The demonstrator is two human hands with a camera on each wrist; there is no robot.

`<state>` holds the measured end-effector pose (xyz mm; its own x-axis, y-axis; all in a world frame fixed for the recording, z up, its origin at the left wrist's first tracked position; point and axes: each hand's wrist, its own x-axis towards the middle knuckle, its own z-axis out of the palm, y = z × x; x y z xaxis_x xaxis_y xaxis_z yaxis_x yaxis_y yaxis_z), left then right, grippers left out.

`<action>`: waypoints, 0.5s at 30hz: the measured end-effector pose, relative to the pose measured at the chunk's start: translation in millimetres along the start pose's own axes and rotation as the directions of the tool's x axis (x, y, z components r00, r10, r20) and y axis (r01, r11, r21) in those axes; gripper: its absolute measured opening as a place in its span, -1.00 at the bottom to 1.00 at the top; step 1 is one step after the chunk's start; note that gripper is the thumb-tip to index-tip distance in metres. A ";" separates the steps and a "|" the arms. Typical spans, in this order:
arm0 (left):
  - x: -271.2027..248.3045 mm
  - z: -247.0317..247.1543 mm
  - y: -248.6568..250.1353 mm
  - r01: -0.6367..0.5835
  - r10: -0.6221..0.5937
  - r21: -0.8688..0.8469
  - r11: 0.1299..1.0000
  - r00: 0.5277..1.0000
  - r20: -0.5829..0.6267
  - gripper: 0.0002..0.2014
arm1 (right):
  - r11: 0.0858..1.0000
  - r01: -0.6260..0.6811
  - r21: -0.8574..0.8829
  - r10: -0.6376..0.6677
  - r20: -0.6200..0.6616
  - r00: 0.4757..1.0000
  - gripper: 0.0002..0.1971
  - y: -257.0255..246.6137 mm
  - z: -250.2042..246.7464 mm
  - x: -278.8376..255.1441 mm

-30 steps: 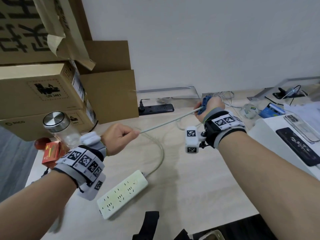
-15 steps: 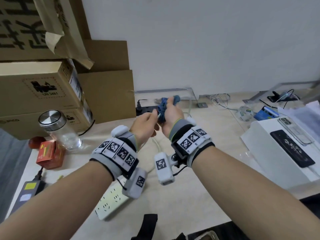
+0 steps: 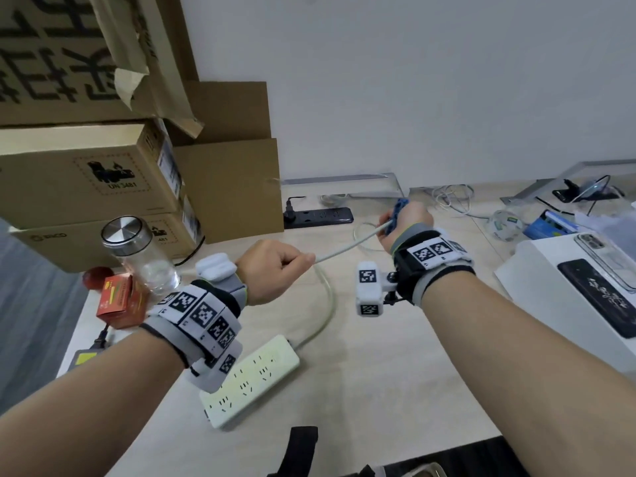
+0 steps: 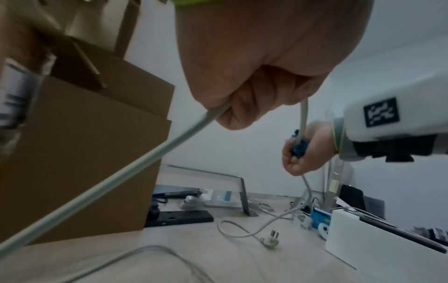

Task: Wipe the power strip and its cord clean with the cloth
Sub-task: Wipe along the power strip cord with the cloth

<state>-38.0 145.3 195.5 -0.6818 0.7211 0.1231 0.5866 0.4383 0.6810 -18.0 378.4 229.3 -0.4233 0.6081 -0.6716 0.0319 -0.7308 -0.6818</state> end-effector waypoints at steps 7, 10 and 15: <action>-1.0 -2.8 -24.2 0.270 -0.291 0.134 0.954 0.939 0.183 -0.59 | 0.995 0.076 0.068 -0.085 0.135 0.987 -0.65 -3.0 23.5 -15.1; 5.8 10.4 2.9 0.357 -0.314 -0.114 0.927 0.906 0.283 -0.62 | 0.995 0.100 0.010 -0.099 0.246 0.964 -0.63 11.0 31.0 -24.1; 36.9 23.0 47.2 0.485 -0.505 -0.646 0.589 0.845 0.174 -0.59 | 0.950 0.190 -0.249 -0.112 0.297 0.948 -0.65 43.4 36.9 -35.1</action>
<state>-25.4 204.9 215.6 -0.7964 0.4817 -0.3657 -0.2679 0.2612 0.9274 -35.2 313.9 234.0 -0.6739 0.5662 -0.4746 0.1750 -0.5017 -0.8471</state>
